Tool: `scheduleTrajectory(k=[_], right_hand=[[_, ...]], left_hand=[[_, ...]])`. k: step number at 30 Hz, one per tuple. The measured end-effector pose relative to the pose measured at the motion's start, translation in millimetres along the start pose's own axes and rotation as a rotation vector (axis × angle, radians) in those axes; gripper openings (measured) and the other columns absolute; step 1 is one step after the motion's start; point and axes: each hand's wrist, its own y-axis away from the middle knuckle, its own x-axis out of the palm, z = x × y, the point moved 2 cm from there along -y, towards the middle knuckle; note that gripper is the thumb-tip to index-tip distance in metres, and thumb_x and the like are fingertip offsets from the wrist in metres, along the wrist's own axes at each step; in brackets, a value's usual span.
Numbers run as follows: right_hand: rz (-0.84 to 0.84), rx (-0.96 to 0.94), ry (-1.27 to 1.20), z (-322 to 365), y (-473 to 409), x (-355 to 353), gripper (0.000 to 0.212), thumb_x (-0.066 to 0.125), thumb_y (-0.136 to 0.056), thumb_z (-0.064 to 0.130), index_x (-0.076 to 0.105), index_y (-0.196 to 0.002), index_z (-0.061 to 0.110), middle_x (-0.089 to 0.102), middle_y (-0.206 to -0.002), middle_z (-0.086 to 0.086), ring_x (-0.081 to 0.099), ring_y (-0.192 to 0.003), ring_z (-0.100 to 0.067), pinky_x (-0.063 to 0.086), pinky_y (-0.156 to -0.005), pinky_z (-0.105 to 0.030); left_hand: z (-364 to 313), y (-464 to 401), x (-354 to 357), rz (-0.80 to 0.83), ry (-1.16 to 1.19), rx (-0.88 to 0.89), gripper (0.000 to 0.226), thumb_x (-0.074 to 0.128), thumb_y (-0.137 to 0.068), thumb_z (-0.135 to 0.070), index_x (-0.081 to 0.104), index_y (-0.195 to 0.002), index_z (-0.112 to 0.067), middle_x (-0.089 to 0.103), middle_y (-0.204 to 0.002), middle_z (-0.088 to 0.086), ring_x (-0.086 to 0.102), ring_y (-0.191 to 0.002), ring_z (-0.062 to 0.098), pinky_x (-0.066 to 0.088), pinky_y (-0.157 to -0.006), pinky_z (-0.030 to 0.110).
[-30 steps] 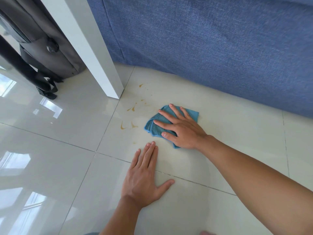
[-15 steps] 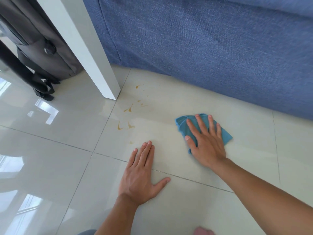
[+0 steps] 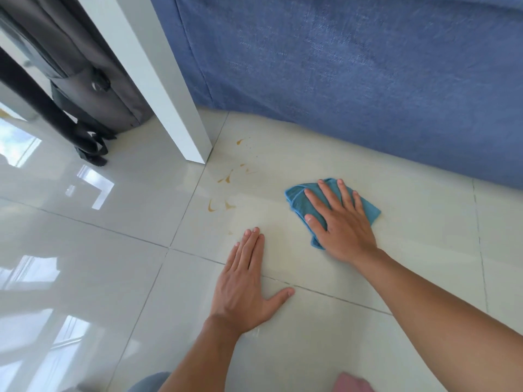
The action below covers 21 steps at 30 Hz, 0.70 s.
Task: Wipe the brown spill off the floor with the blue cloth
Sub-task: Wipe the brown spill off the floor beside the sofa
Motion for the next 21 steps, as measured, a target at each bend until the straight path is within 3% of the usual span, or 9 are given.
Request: scheduleTrajectory(k=[3,6,11,16,21], right_hand=[[-0.008,0.004,0.013,-0.5,-1.1,0.3,0.062,0.019,-0.1,0.061,0.019,-0.159,0.041,0.008,-0.17,0.01,-0.005,-0.157,-0.026,0.002,-0.126,-0.05],[-0.017,-0.002,0.029,-0.4,0.0,2.6,0.063,0.017,-0.099,0.062,0.02,-0.159,0.04,0.01,-0.17,0.009,-0.003,-0.157,-0.027,0.005,-0.125,-0.051],[-0.015,0.02,0.03,3.1,-3.6,2.3,0.068,0.014,-0.096,0.065,0.021,-0.159,0.04,0.01,-0.17,0.008,-0.003,-0.157,-0.028,0.004,-0.125,-0.053],[-0.017,0.053,0.02,19.9,-20.1,2.6,0.07,0.016,-0.096,0.066,0.016,-0.16,0.037,0.006,-0.171,0.004,-0.007,-0.156,-0.031,-0.001,-0.125,-0.055],[0.039,-0.064,0.067,36.6,-51.5,1.4,0.076,0.017,-0.094,0.07,0.012,-0.161,0.035,0.0,-0.171,0.0,-0.011,-0.155,-0.035,-0.002,-0.124,-0.057]], left_hand=[[4.1,-0.6,-7.4,-0.104,0.012,-0.054,0.114,0.055,-0.079,-0.08,0.021,-0.159,-0.006,0.017,-0.168,0.004,0.005,-0.157,0.015,0.005,-0.127,0.036],[21.3,1.8,-17.9,-0.195,0.042,-0.295,0.123,0.054,-0.072,-0.087,0.015,-0.159,-0.009,0.013,-0.169,0.003,-0.001,-0.157,0.015,-0.002,-0.127,0.039],[55.0,6.4,-27.7,-0.132,0.023,-0.633,0.143,0.037,-0.057,-0.103,-0.005,-0.159,-0.011,-0.004,-0.17,0.008,-0.017,-0.155,0.021,-0.011,-0.125,0.047],[55.1,3.3,-27.1,-0.085,-0.045,-0.655,0.141,0.026,-0.06,-0.105,-0.012,-0.159,-0.012,-0.015,-0.169,0.006,-0.027,-0.152,0.021,-0.014,-0.123,0.049],[56.1,3.9,-24.2,-0.127,-0.066,-0.632,0.138,0.026,-0.063,-0.104,-0.003,-0.16,-0.01,-0.007,-0.17,0.009,-0.023,-0.153,0.021,-0.012,-0.124,0.052]])
